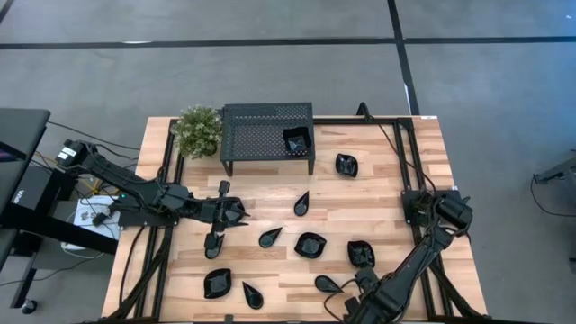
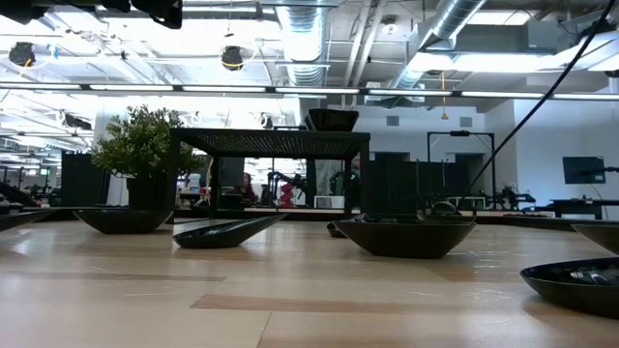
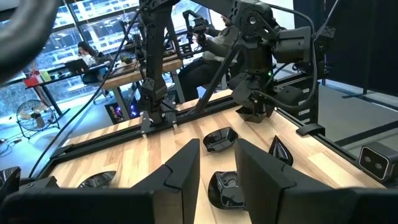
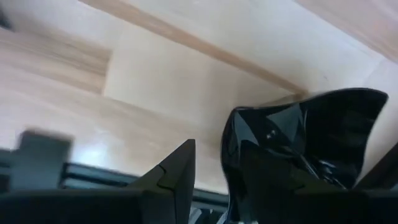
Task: Pick & Place Mini shaped plates
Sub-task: Stack the black distorted square plate on top of the black distorted square plate on the shelf
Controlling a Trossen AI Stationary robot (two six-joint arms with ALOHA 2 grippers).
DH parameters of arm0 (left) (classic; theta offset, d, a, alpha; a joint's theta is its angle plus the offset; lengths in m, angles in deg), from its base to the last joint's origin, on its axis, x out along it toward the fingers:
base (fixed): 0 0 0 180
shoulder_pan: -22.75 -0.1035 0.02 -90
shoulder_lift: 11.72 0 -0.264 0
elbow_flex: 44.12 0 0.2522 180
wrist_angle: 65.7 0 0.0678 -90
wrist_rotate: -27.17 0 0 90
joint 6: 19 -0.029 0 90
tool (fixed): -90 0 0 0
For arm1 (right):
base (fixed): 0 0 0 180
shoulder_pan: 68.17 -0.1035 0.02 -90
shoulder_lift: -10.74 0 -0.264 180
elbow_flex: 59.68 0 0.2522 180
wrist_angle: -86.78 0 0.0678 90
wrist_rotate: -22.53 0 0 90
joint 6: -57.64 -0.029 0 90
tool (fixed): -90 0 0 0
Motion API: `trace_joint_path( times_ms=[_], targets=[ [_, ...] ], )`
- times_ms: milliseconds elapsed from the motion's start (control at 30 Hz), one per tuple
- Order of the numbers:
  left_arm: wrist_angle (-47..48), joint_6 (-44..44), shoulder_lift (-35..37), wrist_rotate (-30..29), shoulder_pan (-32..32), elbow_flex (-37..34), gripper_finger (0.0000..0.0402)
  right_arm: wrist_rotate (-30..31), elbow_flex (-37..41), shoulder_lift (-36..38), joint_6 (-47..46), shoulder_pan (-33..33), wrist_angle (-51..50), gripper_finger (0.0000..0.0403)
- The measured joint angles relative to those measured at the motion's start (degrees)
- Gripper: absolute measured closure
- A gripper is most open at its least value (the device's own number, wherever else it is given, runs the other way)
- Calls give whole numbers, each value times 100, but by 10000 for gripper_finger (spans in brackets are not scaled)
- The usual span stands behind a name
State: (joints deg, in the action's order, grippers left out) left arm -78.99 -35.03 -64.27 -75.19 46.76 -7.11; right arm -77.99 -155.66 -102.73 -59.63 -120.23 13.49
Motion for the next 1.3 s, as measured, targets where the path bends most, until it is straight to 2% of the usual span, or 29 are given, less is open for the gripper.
trace_joint_path(
  times_ms=[200,333,700,900,1100,1200,1300],
  targets=[
    [0,-63,0,0,0,0,298,-146,2,-328,378,-78,-48,280],
    [-4,-153,0,-2,0,0,298,-27,-5,-424,531,-69,-130,286],
    [-48,-155,2,-2,0,2,298,-162,0,-431,1178,61,-155,397],
    [-46,-132,2,-2,0,2,298,-303,-67,-267,1440,301,-167,385],
    [-46,-11,2,-2,0,2,298,-250,-437,59,1997,580,-180,399],
    [-46,-2,2,0,0,2,298,-14,-657,231,2398,697,-206,396],
    [-46,0,2,0,0,2,298,527,-842,396,3085,823,-355,400]
  ],
)
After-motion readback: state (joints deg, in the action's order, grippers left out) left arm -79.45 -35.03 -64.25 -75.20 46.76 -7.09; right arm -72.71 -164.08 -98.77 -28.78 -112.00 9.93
